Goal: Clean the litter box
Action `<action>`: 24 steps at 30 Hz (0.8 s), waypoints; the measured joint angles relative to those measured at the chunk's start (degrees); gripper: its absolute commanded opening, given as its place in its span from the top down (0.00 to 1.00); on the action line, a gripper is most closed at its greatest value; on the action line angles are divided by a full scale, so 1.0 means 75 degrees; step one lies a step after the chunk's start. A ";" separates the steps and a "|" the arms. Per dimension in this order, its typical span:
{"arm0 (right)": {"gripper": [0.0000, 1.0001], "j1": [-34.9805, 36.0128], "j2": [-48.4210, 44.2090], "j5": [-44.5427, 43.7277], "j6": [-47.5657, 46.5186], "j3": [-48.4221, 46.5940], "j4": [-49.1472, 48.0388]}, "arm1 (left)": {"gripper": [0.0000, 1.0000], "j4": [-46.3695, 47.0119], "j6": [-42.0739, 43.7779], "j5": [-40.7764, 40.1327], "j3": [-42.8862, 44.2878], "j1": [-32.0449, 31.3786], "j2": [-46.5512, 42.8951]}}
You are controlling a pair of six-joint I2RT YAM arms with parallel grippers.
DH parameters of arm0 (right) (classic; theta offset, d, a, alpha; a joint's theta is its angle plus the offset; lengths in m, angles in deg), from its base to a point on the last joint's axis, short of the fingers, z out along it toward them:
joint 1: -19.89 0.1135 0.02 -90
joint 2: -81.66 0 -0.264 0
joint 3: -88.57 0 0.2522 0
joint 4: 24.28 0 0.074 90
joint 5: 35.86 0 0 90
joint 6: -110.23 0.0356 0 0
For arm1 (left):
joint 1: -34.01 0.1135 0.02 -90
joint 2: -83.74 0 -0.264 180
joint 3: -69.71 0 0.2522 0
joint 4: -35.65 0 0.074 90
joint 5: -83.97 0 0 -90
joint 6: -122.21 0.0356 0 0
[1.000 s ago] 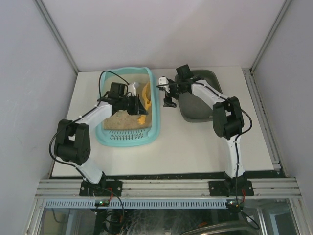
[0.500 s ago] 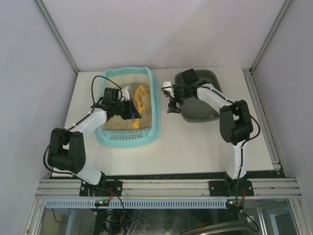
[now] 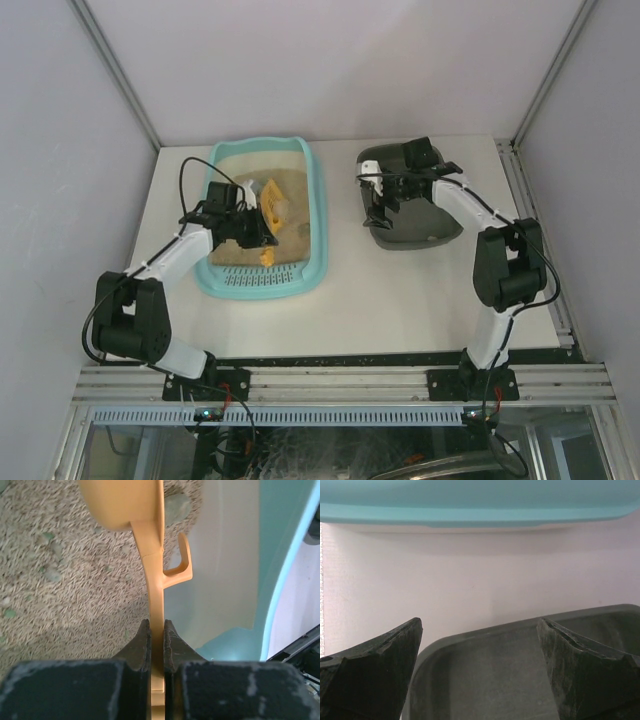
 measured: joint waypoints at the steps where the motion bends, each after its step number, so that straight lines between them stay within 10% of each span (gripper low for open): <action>1: 0.02 0.0023 0.0009 -0.0041 -0.0023 0.0000 0.0032 | 1.00 -0.0189 0.0003 -0.0125 0.0070 0.0009 0.0003; 24: 0.00 0.0982 0.2124 -0.1029 -0.0758 -0.2498 0.2253 | 1.00 -0.2792 0.0338 0.0414 0.2369 -0.0300 0.1920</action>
